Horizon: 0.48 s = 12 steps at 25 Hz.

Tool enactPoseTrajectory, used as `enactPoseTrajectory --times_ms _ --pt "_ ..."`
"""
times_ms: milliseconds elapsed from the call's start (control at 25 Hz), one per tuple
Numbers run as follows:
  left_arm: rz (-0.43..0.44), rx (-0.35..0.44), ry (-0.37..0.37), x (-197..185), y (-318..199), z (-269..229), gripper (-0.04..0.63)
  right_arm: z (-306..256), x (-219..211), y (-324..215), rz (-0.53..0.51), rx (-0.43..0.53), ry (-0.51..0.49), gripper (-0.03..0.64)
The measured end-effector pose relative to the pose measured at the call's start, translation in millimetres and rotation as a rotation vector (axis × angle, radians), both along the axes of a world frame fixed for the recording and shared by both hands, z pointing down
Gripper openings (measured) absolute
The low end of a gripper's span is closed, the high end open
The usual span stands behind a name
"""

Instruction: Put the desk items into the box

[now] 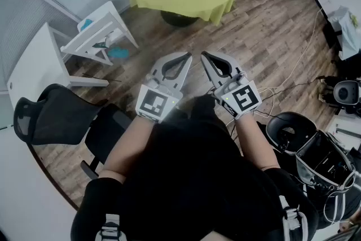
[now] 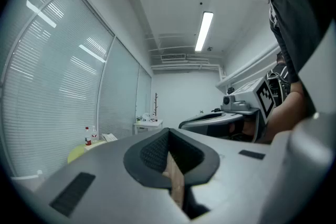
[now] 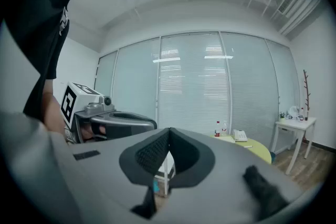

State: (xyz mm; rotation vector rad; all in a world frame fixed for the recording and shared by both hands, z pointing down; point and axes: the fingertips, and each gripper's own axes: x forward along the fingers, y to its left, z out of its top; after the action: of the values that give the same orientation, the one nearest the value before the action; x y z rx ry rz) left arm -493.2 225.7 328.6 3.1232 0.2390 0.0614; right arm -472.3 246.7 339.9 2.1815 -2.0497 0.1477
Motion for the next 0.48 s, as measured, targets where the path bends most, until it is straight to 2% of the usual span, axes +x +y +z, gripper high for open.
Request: enactPoseTrajectory --times_ms 280,480 --pt "0.001 -0.013 -0.013 -2 -2 4 0.006 3 -3 -1 0.013 -0.005 -0.01 0.017" --pt "-0.001 -0.025 -0.025 13 -2 8 0.006 6 12 2 0.019 -0.009 -0.03 0.017"
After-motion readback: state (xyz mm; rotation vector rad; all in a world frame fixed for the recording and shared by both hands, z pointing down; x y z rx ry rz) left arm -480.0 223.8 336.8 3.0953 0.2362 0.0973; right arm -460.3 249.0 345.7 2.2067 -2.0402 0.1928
